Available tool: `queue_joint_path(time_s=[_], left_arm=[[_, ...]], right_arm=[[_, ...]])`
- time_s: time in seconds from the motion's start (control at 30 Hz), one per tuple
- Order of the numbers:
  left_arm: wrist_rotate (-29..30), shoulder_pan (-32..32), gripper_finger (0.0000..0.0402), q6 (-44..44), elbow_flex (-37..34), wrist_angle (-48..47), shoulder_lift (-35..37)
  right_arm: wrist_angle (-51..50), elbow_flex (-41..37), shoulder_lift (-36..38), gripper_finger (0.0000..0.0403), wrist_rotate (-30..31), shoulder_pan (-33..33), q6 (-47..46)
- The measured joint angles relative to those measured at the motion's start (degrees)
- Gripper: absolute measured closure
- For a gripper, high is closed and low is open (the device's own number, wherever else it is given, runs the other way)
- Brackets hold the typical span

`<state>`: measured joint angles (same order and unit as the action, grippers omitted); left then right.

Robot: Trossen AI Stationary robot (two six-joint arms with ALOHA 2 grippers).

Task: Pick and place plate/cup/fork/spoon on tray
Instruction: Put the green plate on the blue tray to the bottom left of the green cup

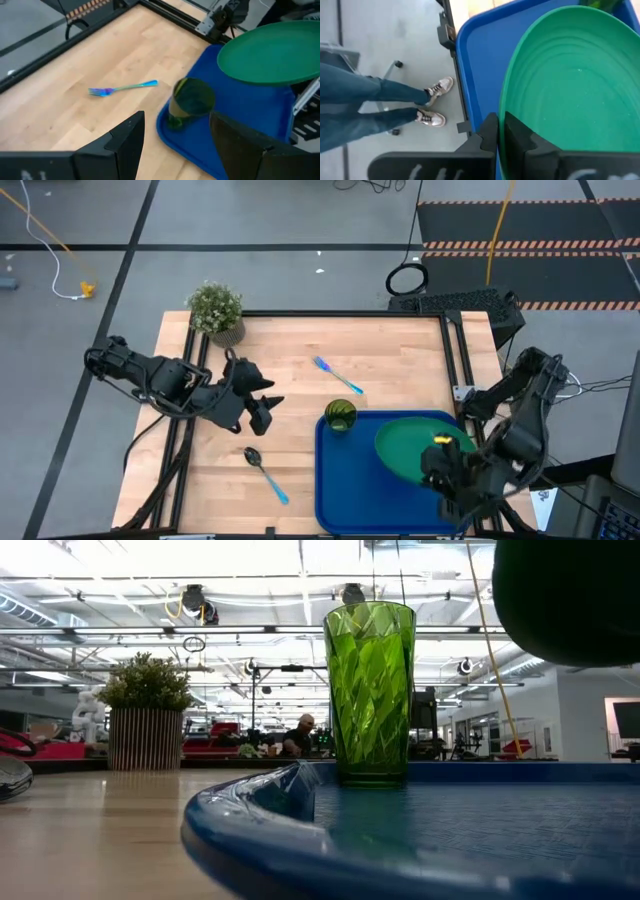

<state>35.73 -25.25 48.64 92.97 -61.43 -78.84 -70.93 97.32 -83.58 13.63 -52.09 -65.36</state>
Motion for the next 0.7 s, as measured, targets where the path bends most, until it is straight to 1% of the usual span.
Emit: queue_joint_path(time_s=[0.13, 0.3, 0.4, 0.53, 0.7], left_arm=[[0.1, -0.7, 0.0179, -0.1, 0.0, 0.7, -0.2], [0.1, -0.6, 0.0179, -0.3, 0.0, 1.2, -0.5], [0.2, -0.6, 0.0179, -0.3, 0.0, 1.3, -0.8], [0.2, -0.6, 0.0179, -0.3, 0.0, 1.3, -0.8], [0.2, -0.6, 0.0179, -0.2, 0.0, 1.6, -0.8]], right_arm=[[0.8, 0.0, -2.7, 0.0403, 0.2, -1.4, 1.0], [3.1, -0.1, -4.8, 0.0403, 4.7, -3.1, 3.5], [5.6, -1.3, -5.1, 0.0403, 5.9, -3.2, 4.5], [11.1, -5.1, -5.1, 0.0403, 5.9, -3.2, 5.0], [20.9, -12.3, -5.1, 0.0403, 5.8, -3.2, 4.3]])
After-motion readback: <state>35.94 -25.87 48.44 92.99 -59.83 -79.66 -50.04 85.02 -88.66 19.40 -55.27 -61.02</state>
